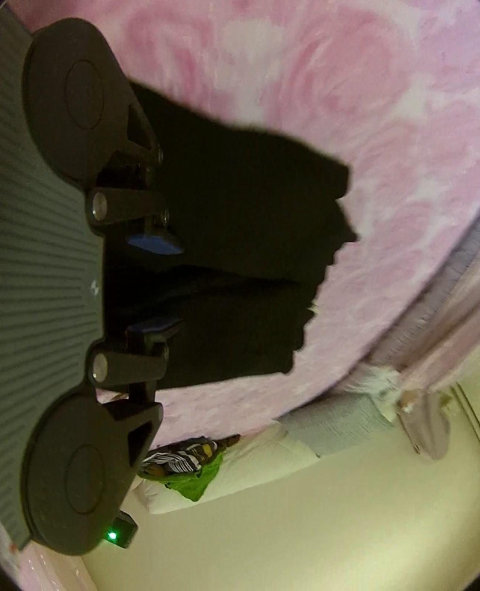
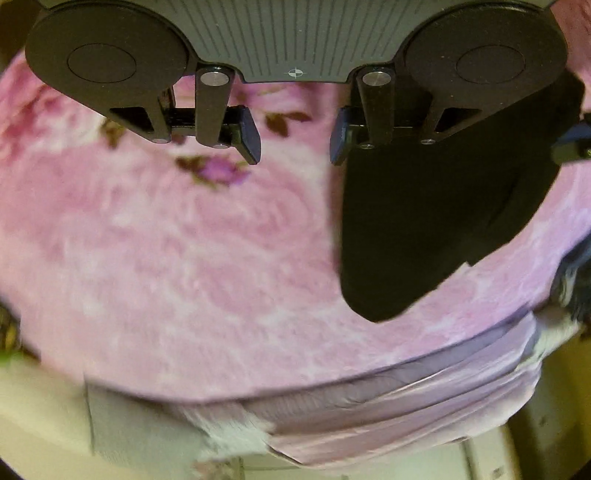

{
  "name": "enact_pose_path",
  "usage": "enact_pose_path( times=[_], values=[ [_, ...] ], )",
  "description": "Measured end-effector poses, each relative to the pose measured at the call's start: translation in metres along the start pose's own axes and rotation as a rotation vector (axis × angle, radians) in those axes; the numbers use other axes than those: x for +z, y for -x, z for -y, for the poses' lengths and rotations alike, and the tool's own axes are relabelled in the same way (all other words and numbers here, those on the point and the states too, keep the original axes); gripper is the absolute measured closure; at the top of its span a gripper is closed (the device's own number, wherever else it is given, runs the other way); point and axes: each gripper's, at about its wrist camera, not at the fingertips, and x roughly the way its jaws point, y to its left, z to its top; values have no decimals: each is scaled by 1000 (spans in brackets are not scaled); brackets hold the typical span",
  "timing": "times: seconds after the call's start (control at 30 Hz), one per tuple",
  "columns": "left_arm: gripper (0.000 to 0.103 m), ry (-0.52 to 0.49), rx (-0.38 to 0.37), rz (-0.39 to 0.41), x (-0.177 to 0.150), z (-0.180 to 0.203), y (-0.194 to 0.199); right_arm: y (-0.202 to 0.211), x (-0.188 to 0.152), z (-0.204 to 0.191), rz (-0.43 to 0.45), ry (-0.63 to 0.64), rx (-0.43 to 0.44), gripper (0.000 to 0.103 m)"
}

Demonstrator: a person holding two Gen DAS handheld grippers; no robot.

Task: Fold large clothes
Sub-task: 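Grasp the sweater edge with the right gripper while the left gripper grasps beside it, then lift the sweater edge with both grippers and fold it over onto itself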

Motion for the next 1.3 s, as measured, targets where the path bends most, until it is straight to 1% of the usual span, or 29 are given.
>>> enact_pose_path(
  times=[0.13, 0.17, 0.23, 0.33, 0.4, 0.43, 0.53, 0.57, 0.6, 0.63, 0.67, 0.77, 0.83, 0.87, 0.93, 1.0, 1.07, 1.13, 1.2, 1.23, 1.27, 1.3],
  values=[
    [72, 24, -22, -41, 11, 1, -26, -12, -1, 19, -44, -145, 99, 63],
    [72, 34, -29, -46, 13, 2, -30, -15, 0, 22, -51, -176, 106, 63],
    [72, 41, -37, -54, 18, 2, -37, -21, 4, 28, -47, -193, 119, 63],
    [73, 41, -48, -90, 22, 3, -51, -25, 10, 27, -45, -185, 126, 63],
    [75, 32, -51, -99, 23, 5, -59, -30, 11, 25, -47, -171, 128, 63],
    [77, 26, -47, -98, 24, 6, -61, -37, 13, 24, -48, -159, 125, 63],
    [95, 0, -51, -78, 25, 9, -60, -45, 16, 21, -54, -149, 116, 64],
    [95, -12, -60, -61, 25, 9, -57, -45, 16, 20, -57, -152, 118, 67],
    [96, -24, -77, -39, 25, 10, -51, -44, 17, 19, -58, -156, 135, 76],
    [96, -46, -89, -9, 25, 12, -43, -41, 18, 15, -58, -154, 161, 81],
    [96, -79, -91, 24, 27, 16, -34, -37, 19, 8, -56, -140, 177, 85],
    [96, -175, -78, 138, 27, 19, 4, -28, 22, -23, -41, -44, 167, 85],
    [96, -203, -50, 184, 26, 13, 24, -27, 22, -46, -29, 28, 148, 85],
    [96, -207, -24, 200, 25, 7, 31, -29, 20, -56, -24, 59, 141, 85],
    [96, -178, 23, 216, 23, -13, 39, -31, 17, -75, -15, 109, 141, 85],
    [96, -142, 53, 218, 22, -31, 42, -32, 12, -95, -4, 175, 123, 84],
    [96, -105, 48, 215, 19, -46, 37, -36, 5, -107, 12, 234, 94, 84],
    [95, -100, 54, 237, 15, -53, 34, -40, -2, -116, 34, 299, 60, 83],
    [91, -88, 62, 265, 11, -58, 36, -42, -11, -121, 75, 362, 49, 83],
    [85, -77, 86, 268, 10, -58, 37, -42, -14, -119, 92, 383, 53, 83],
    [80, -79, 99, 269, 10, -57, 38, -41, -15, -114, 106, 386, 67, 82],
    [77, -86, 121, 266, 7, -53, 42, -38, -16, -106, 109, 367, 88, 81]
  ],
)
